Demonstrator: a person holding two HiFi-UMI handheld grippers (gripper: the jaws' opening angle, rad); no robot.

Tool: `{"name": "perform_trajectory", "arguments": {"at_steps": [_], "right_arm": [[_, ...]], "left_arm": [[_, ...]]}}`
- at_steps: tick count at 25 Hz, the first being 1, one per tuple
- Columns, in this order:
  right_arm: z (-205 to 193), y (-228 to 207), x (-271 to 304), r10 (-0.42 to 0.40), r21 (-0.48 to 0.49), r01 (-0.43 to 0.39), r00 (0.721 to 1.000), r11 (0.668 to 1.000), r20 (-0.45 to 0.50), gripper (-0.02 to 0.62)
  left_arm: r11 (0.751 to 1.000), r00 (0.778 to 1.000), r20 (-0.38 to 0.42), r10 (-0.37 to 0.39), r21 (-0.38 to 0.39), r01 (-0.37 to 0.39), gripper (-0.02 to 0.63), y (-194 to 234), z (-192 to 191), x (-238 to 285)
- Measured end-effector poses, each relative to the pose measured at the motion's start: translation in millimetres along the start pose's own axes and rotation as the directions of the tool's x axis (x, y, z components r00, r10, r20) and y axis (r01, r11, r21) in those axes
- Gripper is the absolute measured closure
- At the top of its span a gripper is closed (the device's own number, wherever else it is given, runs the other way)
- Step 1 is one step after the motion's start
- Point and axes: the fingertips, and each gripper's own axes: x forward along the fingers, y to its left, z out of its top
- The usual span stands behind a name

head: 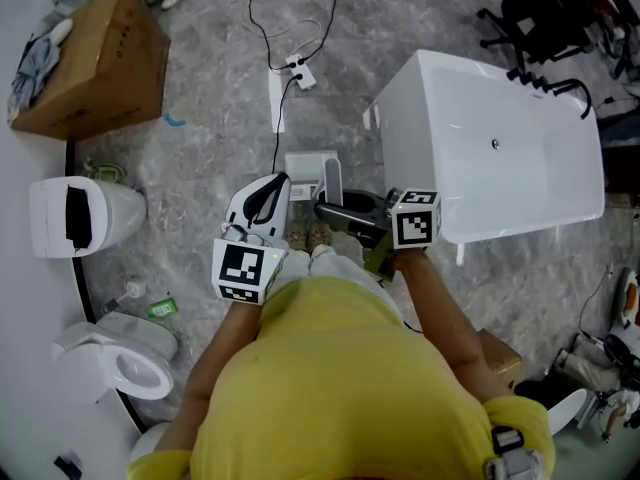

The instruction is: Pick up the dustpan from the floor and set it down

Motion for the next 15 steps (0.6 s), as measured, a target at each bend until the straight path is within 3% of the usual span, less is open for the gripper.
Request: {"name": "perform_trajectory", "arguments": {"at_steps": [15], "right_arm": [[43.0,58.8,-13.8,0.007,-0.069,-0.004,0.999,0.998,0.043,0.405]], "left_arm": [[1.0,1.0,0.019,-0.005,0.018,0.005,0.606,1.2,11.1,4.9]]}}
